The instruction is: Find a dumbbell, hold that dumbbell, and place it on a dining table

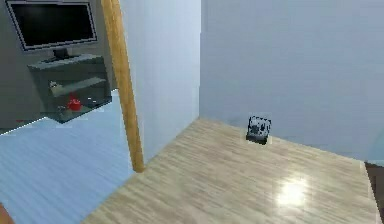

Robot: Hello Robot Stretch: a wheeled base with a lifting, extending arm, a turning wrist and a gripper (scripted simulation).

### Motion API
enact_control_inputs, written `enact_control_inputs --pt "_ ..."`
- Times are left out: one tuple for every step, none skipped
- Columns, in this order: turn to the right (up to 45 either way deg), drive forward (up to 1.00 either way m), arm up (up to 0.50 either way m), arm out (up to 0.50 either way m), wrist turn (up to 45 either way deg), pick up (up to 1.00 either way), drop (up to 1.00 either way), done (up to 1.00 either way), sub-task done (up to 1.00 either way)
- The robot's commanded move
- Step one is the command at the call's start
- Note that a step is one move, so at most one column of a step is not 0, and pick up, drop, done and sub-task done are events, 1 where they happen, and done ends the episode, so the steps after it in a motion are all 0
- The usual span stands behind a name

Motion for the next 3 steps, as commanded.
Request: enact_control_inputs --pt "0.0 0.5 0.0 0.0 0.0 0.0 0.0 0.0 0.0" --pt "-45.0 0.0 0.0 0.0 0.0 0.0 0.0 0.0 0.0" --pt "-6.0 0.0 0.0 0.0 0.0 0.0 0.0 0.0 0.0"
